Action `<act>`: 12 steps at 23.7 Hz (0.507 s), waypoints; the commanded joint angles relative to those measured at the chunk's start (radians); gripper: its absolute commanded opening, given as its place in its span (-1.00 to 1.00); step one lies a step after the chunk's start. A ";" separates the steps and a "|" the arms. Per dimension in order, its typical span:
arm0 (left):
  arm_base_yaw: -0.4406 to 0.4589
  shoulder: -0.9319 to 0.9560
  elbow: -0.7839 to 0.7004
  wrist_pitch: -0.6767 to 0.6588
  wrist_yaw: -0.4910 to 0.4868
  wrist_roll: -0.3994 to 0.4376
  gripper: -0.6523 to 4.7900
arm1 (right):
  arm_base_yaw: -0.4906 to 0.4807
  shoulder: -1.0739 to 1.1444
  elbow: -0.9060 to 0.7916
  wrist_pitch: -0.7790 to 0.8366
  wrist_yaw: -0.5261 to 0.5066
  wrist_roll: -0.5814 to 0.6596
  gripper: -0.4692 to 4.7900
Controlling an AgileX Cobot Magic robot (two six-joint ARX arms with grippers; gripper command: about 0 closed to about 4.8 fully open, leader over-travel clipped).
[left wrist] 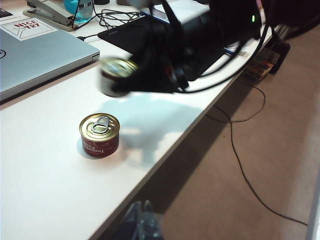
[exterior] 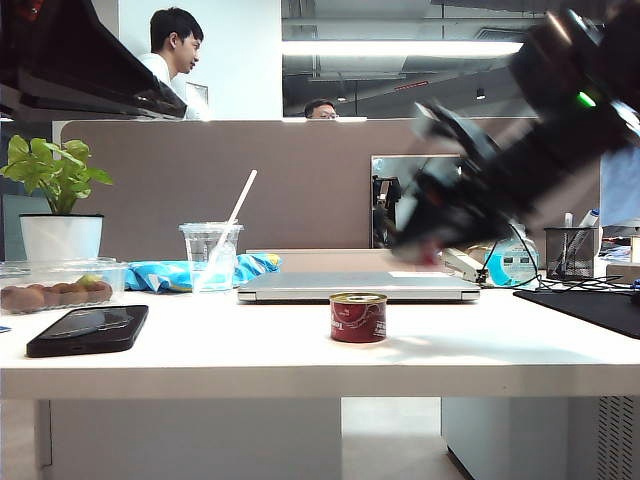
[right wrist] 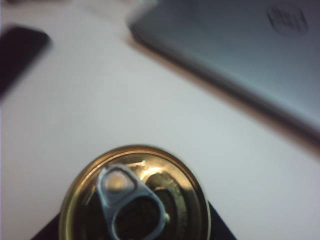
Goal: Stack a can of tomatoes on the right onto the can of tomatoes on the left.
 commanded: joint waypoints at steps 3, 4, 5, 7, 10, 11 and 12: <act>0.000 -0.001 0.003 0.012 0.002 0.000 -0.77 | 0.117 0.053 0.090 0.011 0.111 -0.060 0.17; 0.000 -0.001 0.003 0.010 0.002 0.000 -0.77 | 0.120 0.071 0.090 0.012 0.114 -0.060 0.17; 0.000 -0.001 0.003 0.010 0.002 0.000 -0.77 | 0.120 0.082 0.089 0.006 0.119 -0.060 0.17; 0.000 -0.001 0.003 0.010 0.002 0.000 -0.77 | 0.118 0.089 0.089 -0.035 0.127 -0.060 0.17; 0.000 -0.001 0.003 0.010 0.002 0.001 -0.77 | 0.119 0.089 0.089 -0.049 0.116 -0.060 0.17; 0.000 -0.001 0.003 0.011 0.001 0.001 -0.77 | 0.120 0.089 0.089 -0.049 0.116 -0.060 0.17; 0.000 -0.001 0.003 0.011 0.002 0.001 -0.77 | 0.128 0.089 0.088 -0.057 0.117 -0.060 0.17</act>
